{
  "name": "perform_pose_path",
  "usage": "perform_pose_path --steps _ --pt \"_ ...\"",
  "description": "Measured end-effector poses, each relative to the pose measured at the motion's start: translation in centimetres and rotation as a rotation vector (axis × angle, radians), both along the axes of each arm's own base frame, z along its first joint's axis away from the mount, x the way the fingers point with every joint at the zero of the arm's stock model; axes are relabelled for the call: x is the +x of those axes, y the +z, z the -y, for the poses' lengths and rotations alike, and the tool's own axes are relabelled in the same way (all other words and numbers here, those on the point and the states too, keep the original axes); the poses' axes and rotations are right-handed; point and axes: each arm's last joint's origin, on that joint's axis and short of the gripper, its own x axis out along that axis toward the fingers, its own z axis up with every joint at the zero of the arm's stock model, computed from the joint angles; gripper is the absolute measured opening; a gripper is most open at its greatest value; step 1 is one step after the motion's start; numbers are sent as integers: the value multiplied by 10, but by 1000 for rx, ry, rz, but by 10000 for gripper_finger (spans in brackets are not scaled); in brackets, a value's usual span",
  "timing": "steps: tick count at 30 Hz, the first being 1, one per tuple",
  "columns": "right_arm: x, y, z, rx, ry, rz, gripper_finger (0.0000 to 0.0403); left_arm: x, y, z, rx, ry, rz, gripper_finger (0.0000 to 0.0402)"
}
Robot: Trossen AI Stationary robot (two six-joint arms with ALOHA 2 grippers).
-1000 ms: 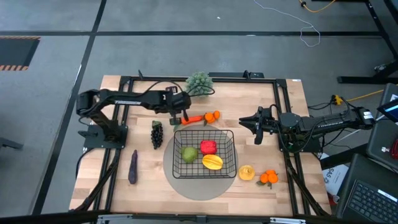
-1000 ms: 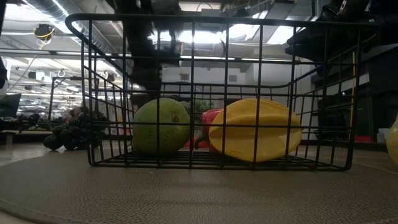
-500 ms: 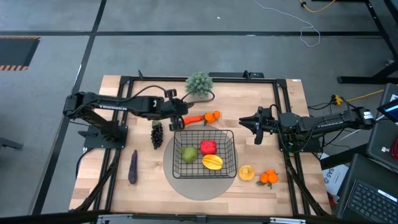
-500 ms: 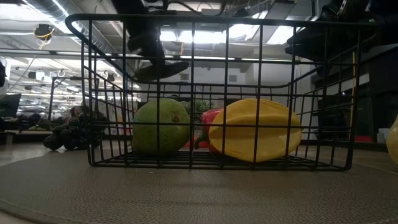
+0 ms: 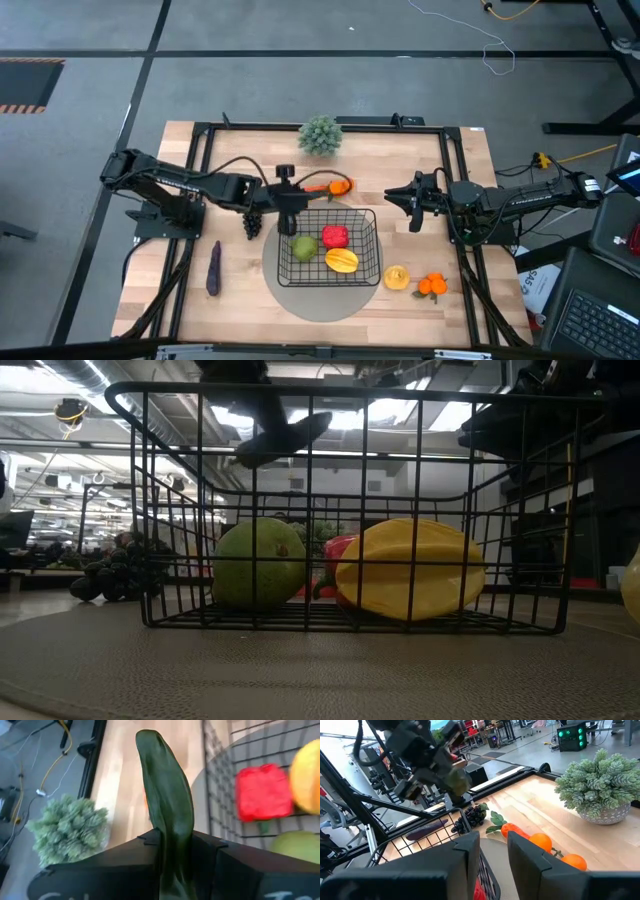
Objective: Build produce basket
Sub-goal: Put the green chili pepper into the black wire basket
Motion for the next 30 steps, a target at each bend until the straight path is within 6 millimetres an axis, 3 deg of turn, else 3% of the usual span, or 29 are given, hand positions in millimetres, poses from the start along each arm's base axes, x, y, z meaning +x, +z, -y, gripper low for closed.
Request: perform_pose_path --steps 15,30 --pt "0 0 0 -2 0 0 97 -4 5 50 -53 -173 76 39" --pt "0 0 0 -4 1 -1 97 -3 7 55 -104 -231 102 39"
